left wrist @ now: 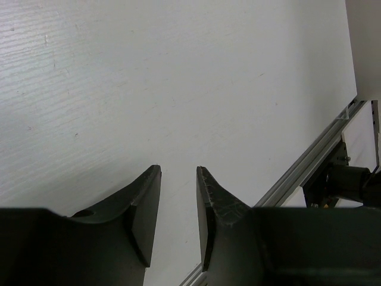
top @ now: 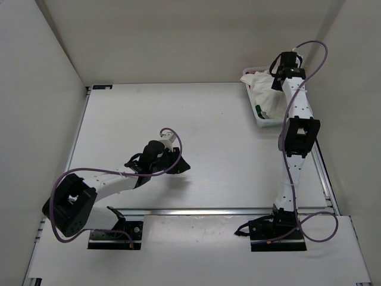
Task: Fold and stack the t-shirts
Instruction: Grab crumpled tshirt from bin with the right arm, then move the tshirt to the center of the board
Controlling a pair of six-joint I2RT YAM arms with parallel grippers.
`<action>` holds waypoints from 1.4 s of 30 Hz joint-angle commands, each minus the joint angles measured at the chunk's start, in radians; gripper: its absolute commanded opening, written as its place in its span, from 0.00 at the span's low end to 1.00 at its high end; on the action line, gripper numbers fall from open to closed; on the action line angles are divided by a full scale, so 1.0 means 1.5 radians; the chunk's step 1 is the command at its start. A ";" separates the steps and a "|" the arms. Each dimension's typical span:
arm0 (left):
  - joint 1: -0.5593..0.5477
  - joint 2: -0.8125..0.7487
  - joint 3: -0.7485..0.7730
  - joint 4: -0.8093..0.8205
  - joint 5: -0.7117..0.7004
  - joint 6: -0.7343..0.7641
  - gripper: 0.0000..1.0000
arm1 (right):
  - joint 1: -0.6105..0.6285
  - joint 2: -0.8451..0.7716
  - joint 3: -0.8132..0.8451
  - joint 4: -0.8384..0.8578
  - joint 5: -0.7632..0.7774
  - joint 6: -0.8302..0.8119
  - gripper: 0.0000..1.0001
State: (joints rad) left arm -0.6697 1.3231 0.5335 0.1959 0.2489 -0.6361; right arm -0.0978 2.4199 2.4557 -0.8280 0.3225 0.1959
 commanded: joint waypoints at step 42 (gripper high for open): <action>0.273 -0.146 -0.014 0.003 0.063 -0.107 0.44 | 0.356 -0.539 -0.103 0.215 -0.311 -0.066 0.00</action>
State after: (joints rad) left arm -0.3408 1.1656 0.5297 0.2024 0.3153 -0.7544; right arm 0.4519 1.6138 2.2894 -0.6083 -0.0502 0.1005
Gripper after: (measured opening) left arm 0.439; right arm 0.012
